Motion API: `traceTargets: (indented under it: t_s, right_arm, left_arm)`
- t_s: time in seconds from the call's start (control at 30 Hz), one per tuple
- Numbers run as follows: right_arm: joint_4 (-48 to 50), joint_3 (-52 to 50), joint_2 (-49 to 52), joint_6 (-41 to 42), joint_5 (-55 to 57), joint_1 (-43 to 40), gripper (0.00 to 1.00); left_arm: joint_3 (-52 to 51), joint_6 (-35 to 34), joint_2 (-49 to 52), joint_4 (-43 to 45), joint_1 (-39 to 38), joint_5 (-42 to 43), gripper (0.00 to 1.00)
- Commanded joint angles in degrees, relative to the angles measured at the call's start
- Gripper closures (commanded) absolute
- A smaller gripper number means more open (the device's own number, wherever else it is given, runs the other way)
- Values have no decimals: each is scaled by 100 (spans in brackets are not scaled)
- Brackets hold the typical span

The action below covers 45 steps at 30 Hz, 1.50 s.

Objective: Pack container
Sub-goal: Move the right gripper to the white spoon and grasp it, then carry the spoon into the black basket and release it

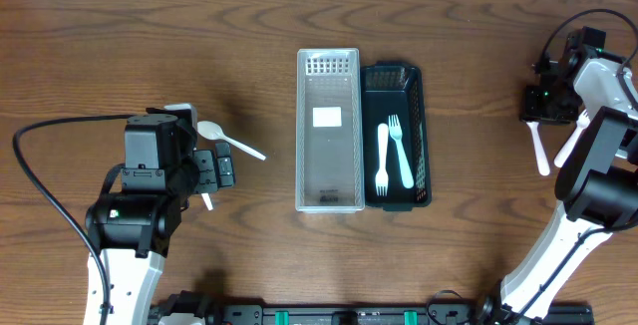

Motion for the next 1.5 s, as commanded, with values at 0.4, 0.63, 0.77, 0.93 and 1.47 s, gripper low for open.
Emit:
traceTargets:
  t_s: [0.4,0.63,0.77,0.93,1.47]
  right_arm:
    - [122,-63,234,42,103,37,65]
    - [109,-63,234,44,94,37,69]
    - [105,-63,234,66,-33,37,73]
    - [105,-63,234,155,-116,44,86]
    - [-306,323,-612,581,-109,695,99]
  left_arm:
    - [105,33,20,7,17,-9,2]
    - [105,33,20,9,17,-9,2]
    - [105,33,20,9,17,-9,2]
    - [105,33,20,9,17,-9,2]
    - [105,33,20,7,17,-9,2]
